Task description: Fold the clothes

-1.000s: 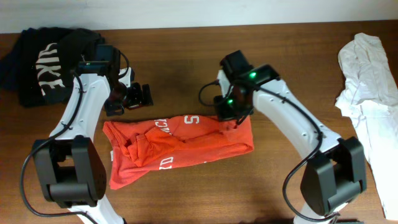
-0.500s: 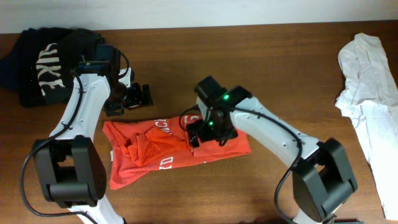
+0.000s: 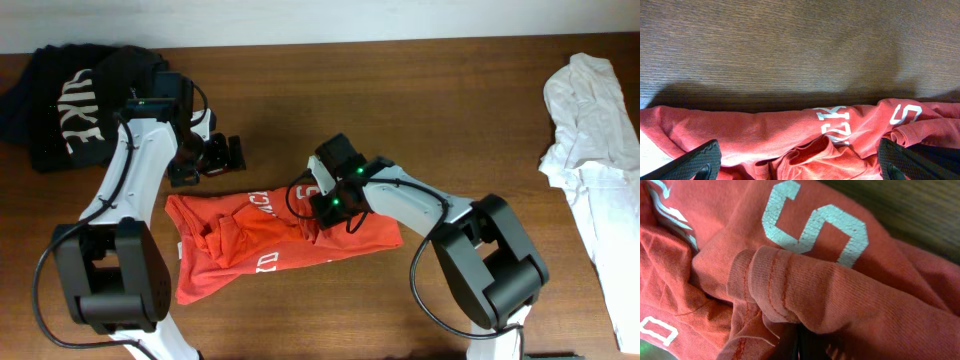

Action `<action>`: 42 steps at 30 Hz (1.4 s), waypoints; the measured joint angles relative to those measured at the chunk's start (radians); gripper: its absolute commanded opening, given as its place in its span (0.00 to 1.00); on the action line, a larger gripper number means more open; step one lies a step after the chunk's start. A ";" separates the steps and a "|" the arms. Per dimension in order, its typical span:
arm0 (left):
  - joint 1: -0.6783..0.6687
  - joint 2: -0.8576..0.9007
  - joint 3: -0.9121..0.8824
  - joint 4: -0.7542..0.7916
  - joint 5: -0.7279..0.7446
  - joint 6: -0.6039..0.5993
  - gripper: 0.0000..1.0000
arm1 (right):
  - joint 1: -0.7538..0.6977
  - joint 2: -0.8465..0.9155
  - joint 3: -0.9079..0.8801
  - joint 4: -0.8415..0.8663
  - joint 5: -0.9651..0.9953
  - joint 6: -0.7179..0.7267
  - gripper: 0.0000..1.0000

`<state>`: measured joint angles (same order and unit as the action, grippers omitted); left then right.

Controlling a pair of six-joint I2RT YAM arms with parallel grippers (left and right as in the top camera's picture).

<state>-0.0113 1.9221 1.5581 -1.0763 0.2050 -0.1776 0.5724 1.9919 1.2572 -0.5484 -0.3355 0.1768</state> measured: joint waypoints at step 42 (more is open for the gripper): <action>0.054 -0.146 0.003 -0.159 -0.084 -0.003 0.99 | -0.240 -0.054 0.547 -0.754 0.293 0.085 0.99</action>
<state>0.0425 1.7756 1.5616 -1.2354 0.1215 -0.1802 0.3328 1.9381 1.8042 -1.3025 -0.0429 0.2615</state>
